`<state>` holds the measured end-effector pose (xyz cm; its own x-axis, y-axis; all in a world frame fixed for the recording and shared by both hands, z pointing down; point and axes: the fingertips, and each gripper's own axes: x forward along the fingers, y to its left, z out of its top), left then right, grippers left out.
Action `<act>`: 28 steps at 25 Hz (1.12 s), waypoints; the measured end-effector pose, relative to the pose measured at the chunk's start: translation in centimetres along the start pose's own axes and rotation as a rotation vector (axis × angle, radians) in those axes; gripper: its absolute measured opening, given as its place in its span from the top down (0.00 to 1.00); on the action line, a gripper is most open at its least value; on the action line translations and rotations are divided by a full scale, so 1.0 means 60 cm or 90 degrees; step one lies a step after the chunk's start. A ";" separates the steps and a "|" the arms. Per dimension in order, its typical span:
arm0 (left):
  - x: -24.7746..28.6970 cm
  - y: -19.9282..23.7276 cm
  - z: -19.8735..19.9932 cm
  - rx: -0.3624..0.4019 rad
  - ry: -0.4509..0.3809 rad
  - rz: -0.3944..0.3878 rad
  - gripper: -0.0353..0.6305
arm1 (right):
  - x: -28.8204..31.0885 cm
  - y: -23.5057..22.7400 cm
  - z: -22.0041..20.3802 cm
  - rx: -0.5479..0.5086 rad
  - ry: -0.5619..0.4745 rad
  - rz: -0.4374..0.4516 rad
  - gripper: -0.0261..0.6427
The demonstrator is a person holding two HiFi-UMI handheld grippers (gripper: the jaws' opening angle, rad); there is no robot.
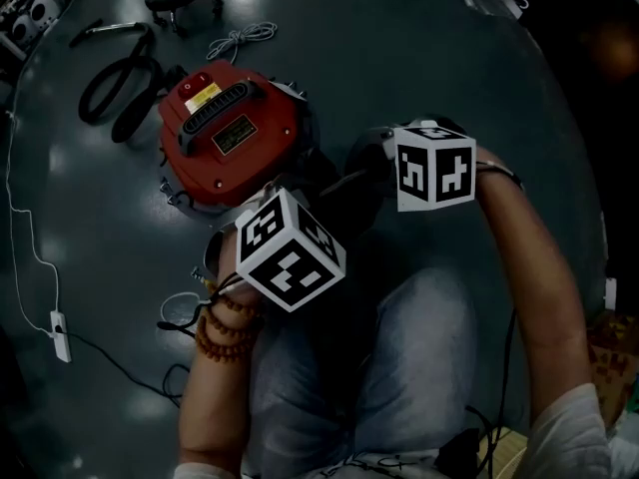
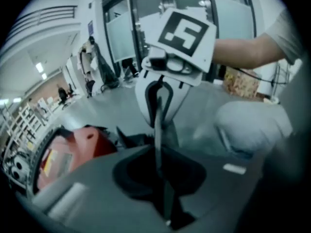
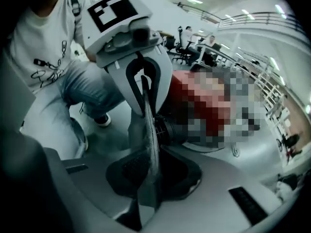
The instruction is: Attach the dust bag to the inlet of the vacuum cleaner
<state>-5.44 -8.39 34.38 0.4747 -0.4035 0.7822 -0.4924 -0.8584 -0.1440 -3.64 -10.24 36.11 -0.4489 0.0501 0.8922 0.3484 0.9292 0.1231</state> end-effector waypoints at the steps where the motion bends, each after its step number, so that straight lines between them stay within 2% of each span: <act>1: 0.002 0.002 0.006 0.021 0.012 0.010 0.89 | 0.000 0.000 -0.005 0.032 -0.028 0.000 0.89; 2: 0.002 0.004 0.010 0.029 0.014 0.014 0.88 | 0.001 0.001 -0.007 0.055 -0.050 0.002 0.89; 4: 0.002 0.005 0.009 0.002 -0.009 0.007 0.88 | 0.002 0.001 -0.007 0.055 -0.049 0.000 0.89; 6: -0.002 0.004 0.001 -0.058 -0.053 -0.015 0.89 | 0.001 -0.004 0.000 -0.010 0.012 -0.011 0.89; 8: -0.005 0.002 -0.011 -0.119 -0.091 -0.042 0.91 | 0.004 -0.006 0.010 -0.104 0.100 -0.018 0.89; 10: -0.005 -0.002 -0.023 -0.162 -0.109 -0.063 0.90 | 0.009 -0.004 0.017 -0.188 0.175 -0.015 0.88; 11: -0.004 -0.003 -0.027 -0.168 -0.109 -0.065 0.90 | 0.011 -0.003 0.019 -0.210 0.193 -0.012 0.88; 13: -0.004 -0.002 -0.025 -0.139 -0.086 -0.046 0.90 | 0.011 -0.004 0.019 -0.200 0.175 -0.010 0.88; 17: 0.002 0.009 -0.002 -0.010 -0.002 0.019 0.90 | 0.002 -0.009 0.002 -0.051 0.043 -0.023 0.89; 19: 0.005 0.011 0.009 0.020 0.014 0.026 0.89 | 0.002 -0.008 -0.007 0.013 -0.011 -0.027 0.89; 20: 0.006 0.012 0.011 0.016 0.010 0.024 0.89 | 0.003 -0.009 -0.009 0.027 -0.024 -0.027 0.89; 22: 0.004 0.014 0.008 -0.023 -0.019 0.012 0.89 | 0.004 -0.012 -0.005 0.004 -0.006 -0.030 0.89; 26: -0.002 0.009 -0.008 -0.122 -0.076 -0.024 0.91 | 0.006 -0.014 0.009 -0.145 0.134 -0.022 0.88; 28: -0.002 0.008 -0.016 -0.147 -0.086 -0.026 0.91 | 0.010 -0.014 0.014 -0.196 0.178 -0.010 0.88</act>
<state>-6.43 -8.44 34.78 0.5835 -0.4219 0.6939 -0.6162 -0.7865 0.0400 -4.89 -10.70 36.18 -0.2301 -0.1040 0.9676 0.5924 0.7739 0.2240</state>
